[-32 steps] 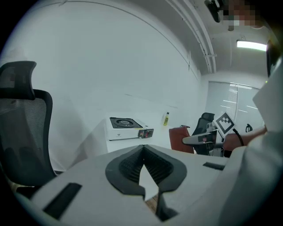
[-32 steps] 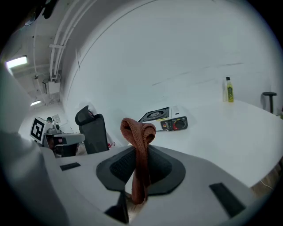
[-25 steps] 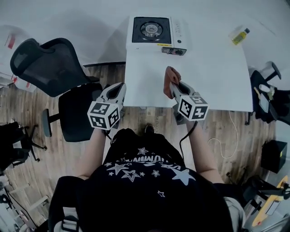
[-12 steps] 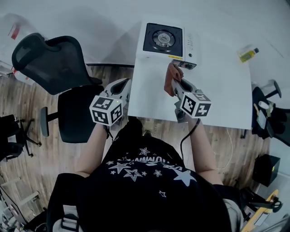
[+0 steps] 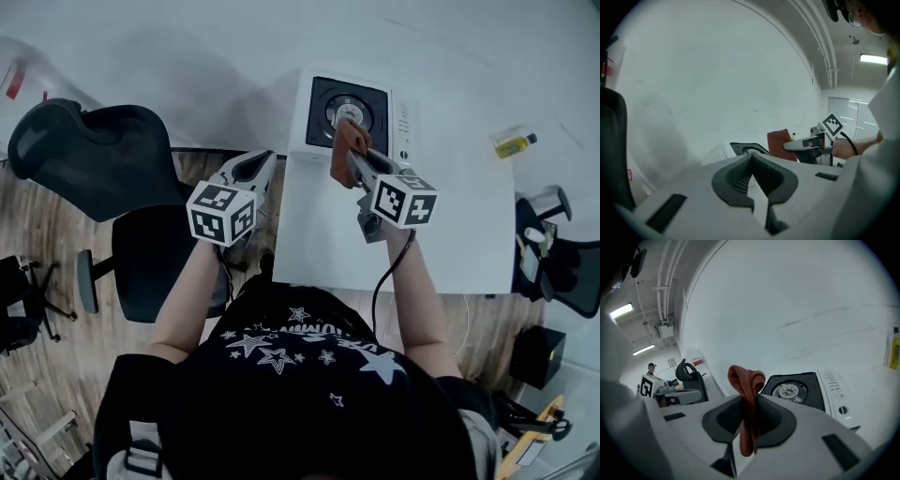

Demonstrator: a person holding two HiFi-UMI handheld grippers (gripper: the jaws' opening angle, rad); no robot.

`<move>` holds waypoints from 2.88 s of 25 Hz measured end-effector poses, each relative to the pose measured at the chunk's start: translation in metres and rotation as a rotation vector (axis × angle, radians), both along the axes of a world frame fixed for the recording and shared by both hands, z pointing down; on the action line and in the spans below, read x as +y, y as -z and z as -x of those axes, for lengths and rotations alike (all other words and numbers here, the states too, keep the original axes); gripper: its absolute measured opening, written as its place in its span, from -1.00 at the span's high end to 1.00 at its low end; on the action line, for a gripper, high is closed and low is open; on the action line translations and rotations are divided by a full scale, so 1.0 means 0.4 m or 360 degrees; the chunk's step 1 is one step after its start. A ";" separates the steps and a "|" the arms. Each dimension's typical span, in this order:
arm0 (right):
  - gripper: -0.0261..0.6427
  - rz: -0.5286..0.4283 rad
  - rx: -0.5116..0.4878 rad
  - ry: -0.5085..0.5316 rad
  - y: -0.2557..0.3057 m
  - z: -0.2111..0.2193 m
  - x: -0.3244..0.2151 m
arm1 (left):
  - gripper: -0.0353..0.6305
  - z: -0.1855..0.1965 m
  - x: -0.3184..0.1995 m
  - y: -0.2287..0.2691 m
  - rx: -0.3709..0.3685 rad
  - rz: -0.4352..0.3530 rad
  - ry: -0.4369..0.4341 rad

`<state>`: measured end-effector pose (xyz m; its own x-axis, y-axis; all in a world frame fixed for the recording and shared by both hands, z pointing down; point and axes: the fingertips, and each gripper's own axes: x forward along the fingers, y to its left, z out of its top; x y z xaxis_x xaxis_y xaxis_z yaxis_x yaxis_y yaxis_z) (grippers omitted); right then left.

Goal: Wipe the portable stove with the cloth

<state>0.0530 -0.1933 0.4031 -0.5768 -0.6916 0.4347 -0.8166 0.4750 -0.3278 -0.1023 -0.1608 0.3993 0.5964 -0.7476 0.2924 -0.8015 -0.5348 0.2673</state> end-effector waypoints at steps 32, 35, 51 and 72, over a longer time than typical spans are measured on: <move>0.75 0.0507 -0.0069 0.0146 -0.170 0.210 -0.590 | 0.87 0.078 -0.454 -0.155 -0.0058 0.0177 0.0091; 0.74 0.0467 0.0079 0.0198 -0.190 0.204 -0.598 | 0.87 0.059 -0.466 -0.165 -0.0074 0.0184 0.0107; 0.74 0.0469 0.0091 0.0177 -0.221 0.061 -0.588 | 0.87 -0.052 -0.493 -0.157 -0.0102 0.0204 0.0127; 0.74 0.0464 0.0164 -0.0037 -0.209 -0.317 -0.586 | 0.87 -0.360 -0.498 -0.140 -0.0088 0.0210 -0.0060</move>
